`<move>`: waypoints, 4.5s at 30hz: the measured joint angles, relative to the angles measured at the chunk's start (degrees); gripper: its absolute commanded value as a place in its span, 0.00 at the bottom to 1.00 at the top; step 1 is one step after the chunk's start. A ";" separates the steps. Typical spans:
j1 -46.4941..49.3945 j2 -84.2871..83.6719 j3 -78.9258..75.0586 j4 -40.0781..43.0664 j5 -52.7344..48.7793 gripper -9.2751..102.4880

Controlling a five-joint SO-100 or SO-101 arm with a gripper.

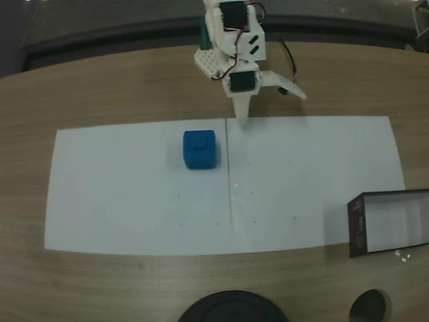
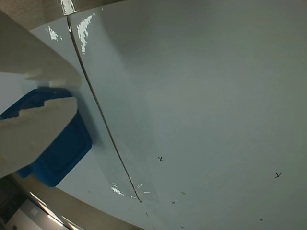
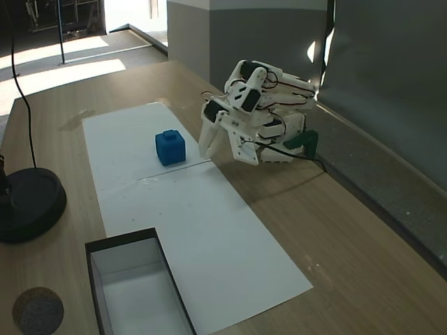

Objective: Grab a blue square and put it in the box.

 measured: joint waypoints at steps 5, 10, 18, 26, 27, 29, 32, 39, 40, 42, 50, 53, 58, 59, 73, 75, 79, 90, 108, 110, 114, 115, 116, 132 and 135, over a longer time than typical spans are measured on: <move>0.00 0.00 0.00 0.00 0.00 0.08; 0.00 0.00 0.00 -0.26 0.53 0.08; 0.70 0.00 0.00 -6.86 2.81 0.08; 0.70 0.00 0.00 -6.06 2.81 0.08; 0.70 0.00 0.00 -5.71 2.81 0.09; 0.70 0.00 0.00 -5.63 2.81 0.13; 1.85 0.00 -1.76 -4.92 -0.09 0.25; 14.24 0.00 -9.93 -4.83 -13.10 0.32; 15.47 0.00 -11.78 -4.83 -13.10 0.32; 17.84 0.00 -15.82 -4.83 -13.10 0.32; 20.21 -4.66 -28.04 -4.83 -13.10 0.32; 20.39 -13.18 -31.82 -4.83 -12.74 0.32; 20.30 -33.05 -40.78 -4.04 -7.65 0.32; 20.30 -37.27 -42.63 -2.90 -6.94 0.32; 21.27 -78.84 -60.64 3.43 -2.99 0.33; 21.18 -82.00 -60.82 3.43 -2.90 0.33; 21.09 -87.01 -60.91 3.43 -2.46 0.33; 21.09 -90.09 -60.91 8.44 -2.29 0.33; 21.01 -90.26 -59.68 4.57 -2.29 0.33; 21.01 -90.26 -59.15 3.25 -2.29 0.33; 21.01 -90.26 -57.66 2.64 -2.29 0.36; 21.09 -90.26 -57.13 2.29 -2.29 0.38; 21.09 -90.26 -56.69 1.85 -2.29 0.39; 21.01 -90.26 -47.90 -9.67 -2.64 0.24; 20.92 -90.26 -47.72 -12.13 -2.64 0.11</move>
